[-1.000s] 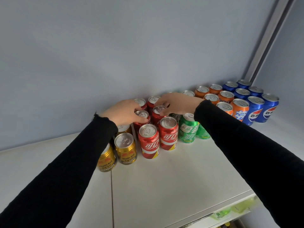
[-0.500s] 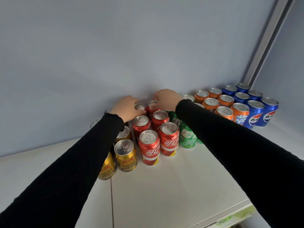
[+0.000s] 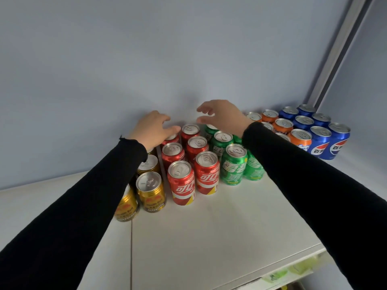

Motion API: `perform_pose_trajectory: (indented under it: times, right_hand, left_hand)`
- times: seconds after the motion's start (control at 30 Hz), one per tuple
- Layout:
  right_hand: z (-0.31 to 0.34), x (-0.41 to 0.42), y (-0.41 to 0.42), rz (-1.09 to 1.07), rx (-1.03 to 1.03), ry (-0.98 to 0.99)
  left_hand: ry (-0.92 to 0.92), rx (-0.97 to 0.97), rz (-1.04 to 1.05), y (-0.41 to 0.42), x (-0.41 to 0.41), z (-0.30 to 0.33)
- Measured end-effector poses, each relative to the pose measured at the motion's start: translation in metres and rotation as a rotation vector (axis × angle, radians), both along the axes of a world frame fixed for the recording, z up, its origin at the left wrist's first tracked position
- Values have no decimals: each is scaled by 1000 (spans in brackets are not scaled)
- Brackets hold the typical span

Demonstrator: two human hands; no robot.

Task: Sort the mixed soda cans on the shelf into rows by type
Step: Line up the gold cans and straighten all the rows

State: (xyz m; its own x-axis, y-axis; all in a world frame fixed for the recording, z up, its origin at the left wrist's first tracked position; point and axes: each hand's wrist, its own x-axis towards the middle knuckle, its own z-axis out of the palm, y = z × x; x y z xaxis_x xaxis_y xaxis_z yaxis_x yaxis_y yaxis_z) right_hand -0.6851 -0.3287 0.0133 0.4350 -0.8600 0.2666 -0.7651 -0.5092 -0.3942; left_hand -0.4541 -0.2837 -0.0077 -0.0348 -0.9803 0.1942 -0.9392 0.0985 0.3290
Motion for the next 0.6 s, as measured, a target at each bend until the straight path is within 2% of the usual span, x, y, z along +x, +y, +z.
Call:
perform_pose_trajectory:
  times: [0.1, 0.2, 0.3, 0.47, 0.6]
  right_hand:
    - [11, -47, 13, -3, 3, -41]
    - [13, -94, 25, 2, 57, -42]
    - [6, -130, 37, 75, 107, 47]
    - [-10, -161, 38, 198, 72, 263]
    - [-23, -170, 27, 351, 13, 295]
  left_hand:
    - [-6, -118, -99, 17, -33, 13]
    - [0, -132, -240, 34, -82, 20]
    - [-42, -93, -331, 41, -126, 15]
    - [-141, 71, -305, 39, -164, 2]
    - [-206, 98, -260, 40, -178, 0]
